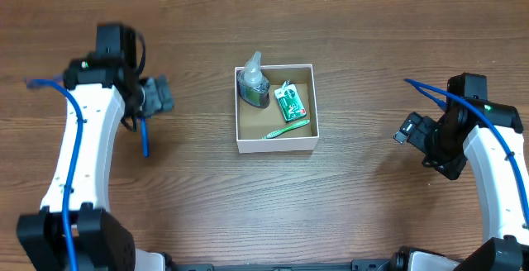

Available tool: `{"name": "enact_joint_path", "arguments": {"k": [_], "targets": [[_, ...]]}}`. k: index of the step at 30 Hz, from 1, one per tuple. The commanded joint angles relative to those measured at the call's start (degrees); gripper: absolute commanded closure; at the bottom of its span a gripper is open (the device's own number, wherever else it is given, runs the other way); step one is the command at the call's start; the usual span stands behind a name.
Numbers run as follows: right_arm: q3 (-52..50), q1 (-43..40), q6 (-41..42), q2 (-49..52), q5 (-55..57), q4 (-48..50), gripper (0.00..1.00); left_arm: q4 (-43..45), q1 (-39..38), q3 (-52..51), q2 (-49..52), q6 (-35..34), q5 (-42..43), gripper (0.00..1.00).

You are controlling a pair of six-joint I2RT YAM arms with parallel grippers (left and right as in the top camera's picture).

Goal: Pack container
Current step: 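Move left gripper back to the blue razor, then grasp the blue razor with left gripper and lift toward box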

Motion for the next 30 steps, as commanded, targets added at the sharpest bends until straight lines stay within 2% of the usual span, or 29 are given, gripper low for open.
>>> {"name": "enact_joint_path", "arguments": {"k": [1,9,16,25,29,30], "targets": [[1.0,-0.1,-0.2,-0.3,0.0,0.3,0.0,5.9,3.3,-9.9,1.4,-1.1,4.3,0.0],[1.0,-0.1,-0.2,-0.3,0.0,0.3,0.0,13.4,7.6,-12.9,6.8,1.7,9.6,0.0],[1.0,-0.1,-0.2,-0.3,0.0,0.2,0.0,18.5,8.2,-12.9,12.7,5.0,9.6,0.0],[1.0,-0.1,-0.2,-0.3,0.0,-0.1,0.0,20.8,8.2,-12.9,16.4,5.3,8.6,0.01],[1.0,-0.1,-0.2,-0.3,0.0,-0.1,0.0,21.0,8.2,-12.9,16.4,5.3,6.8,0.31],[1.0,-0.1,-0.2,-0.3,0.0,-0.1,0.0,21.0,8.2,-12.9,16.4,5.3,6.3,0.35]]}}
